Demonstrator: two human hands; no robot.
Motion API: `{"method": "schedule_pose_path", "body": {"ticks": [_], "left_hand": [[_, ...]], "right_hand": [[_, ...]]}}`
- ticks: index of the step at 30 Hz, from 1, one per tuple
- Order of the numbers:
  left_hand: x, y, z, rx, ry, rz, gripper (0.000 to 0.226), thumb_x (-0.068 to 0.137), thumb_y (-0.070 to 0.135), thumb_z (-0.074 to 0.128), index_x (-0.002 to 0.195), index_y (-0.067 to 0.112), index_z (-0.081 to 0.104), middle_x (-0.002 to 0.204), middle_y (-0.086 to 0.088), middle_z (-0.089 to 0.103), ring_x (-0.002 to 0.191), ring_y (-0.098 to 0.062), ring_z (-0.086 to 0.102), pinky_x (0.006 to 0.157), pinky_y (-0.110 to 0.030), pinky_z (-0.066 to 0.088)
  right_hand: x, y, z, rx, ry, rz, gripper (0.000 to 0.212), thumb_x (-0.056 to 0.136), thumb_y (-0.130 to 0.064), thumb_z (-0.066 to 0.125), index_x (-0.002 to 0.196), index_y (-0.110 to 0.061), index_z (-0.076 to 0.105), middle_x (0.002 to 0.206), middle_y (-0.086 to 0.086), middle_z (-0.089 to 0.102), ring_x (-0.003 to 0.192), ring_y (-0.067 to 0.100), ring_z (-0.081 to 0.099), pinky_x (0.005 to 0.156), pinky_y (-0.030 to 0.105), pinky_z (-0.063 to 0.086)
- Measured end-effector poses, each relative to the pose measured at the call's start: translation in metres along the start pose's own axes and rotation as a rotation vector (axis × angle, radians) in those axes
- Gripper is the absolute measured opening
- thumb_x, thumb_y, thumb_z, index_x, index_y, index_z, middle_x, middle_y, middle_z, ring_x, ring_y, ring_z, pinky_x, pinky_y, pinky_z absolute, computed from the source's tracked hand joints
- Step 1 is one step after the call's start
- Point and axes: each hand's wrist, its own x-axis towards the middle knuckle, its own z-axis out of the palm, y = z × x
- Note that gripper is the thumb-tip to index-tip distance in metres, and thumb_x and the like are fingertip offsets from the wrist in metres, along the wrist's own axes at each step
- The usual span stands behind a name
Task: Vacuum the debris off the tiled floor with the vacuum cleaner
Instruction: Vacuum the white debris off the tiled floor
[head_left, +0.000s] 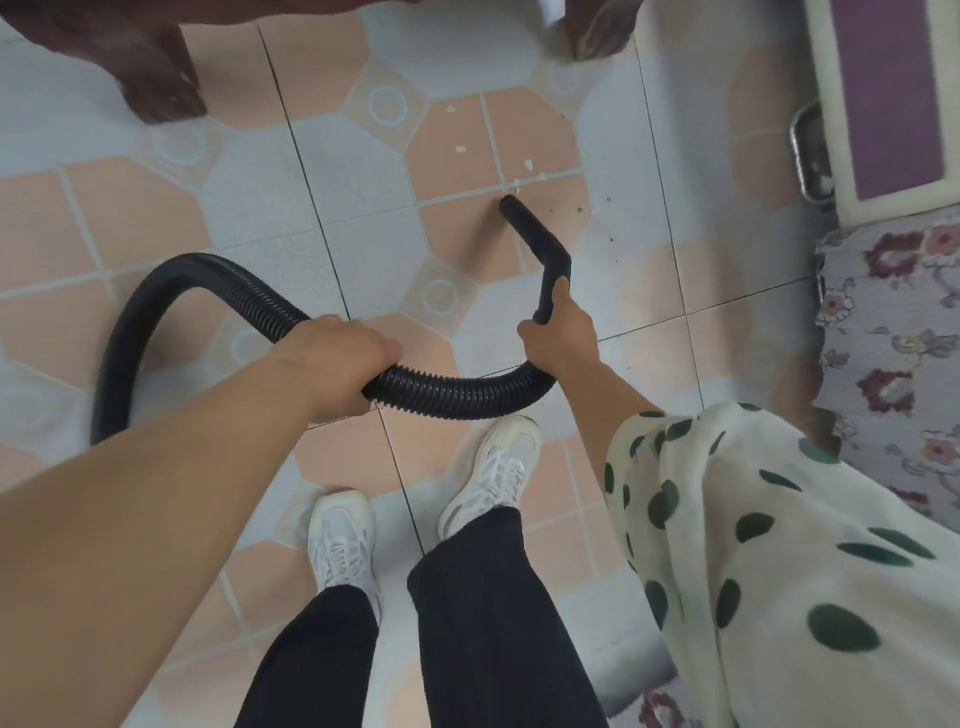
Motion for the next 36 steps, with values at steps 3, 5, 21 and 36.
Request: {"method": "schedule_pose_path", "body": {"ticks": [3,5,21,36], "left_hand": [[0.013,0.008,-0.012,-0.021,0.004,-0.009,0.016,0.085,0.025,0.055,0.094,0.026,0.041,0.088,0.007,0.045,0.081,-0.017,0.042,0.069,-0.027,0.029],[0.026,0.012,-0.021,-0.034,-0.007,-0.024,0.018,0.085,0.026,0.056,0.093,0.025,0.04,0.087,0.007,0.043,0.08,-0.015,0.039,0.069,-0.028,0.028],[0.057,-0.002,-0.043,-0.131,0.009,-0.146,0.02,0.084,0.029,0.057,0.091,0.027,0.039,0.085,0.009,0.046,0.078,-0.016,0.043,0.06,-0.029,0.027],[0.047,0.013,-0.051,-0.114,-0.021,-0.077,0.019,0.084,0.027,0.055,0.092,0.027,0.038,0.084,0.009,0.041,0.078,-0.017,0.041,0.052,-0.026,0.02]], "right_hand": [[0.015,0.004,-0.016,-0.005,-0.003,0.004,0.083,0.091,-0.024,0.052,0.158,-0.027,0.002,0.13,0.013,0.051,0.106,0.03,0.057,0.083,0.04,0.053],[0.029,0.004,-0.029,-0.005,0.0,0.0,0.083,0.091,-0.024,0.052,0.158,-0.026,0.002,0.13,0.012,0.051,0.106,0.03,0.057,0.083,0.038,0.052],[0.091,-0.05,-0.068,-0.143,-0.093,-0.242,0.084,0.091,-0.024,0.053,0.157,-0.027,0.001,0.129,0.009,0.052,0.105,0.032,0.057,0.085,0.038,0.051],[0.062,-0.018,-0.072,-0.056,-0.109,-0.123,0.083,0.09,-0.021,0.052,0.158,-0.028,0.005,0.124,0.011,0.053,0.096,0.028,0.057,0.073,0.034,0.048]]}}
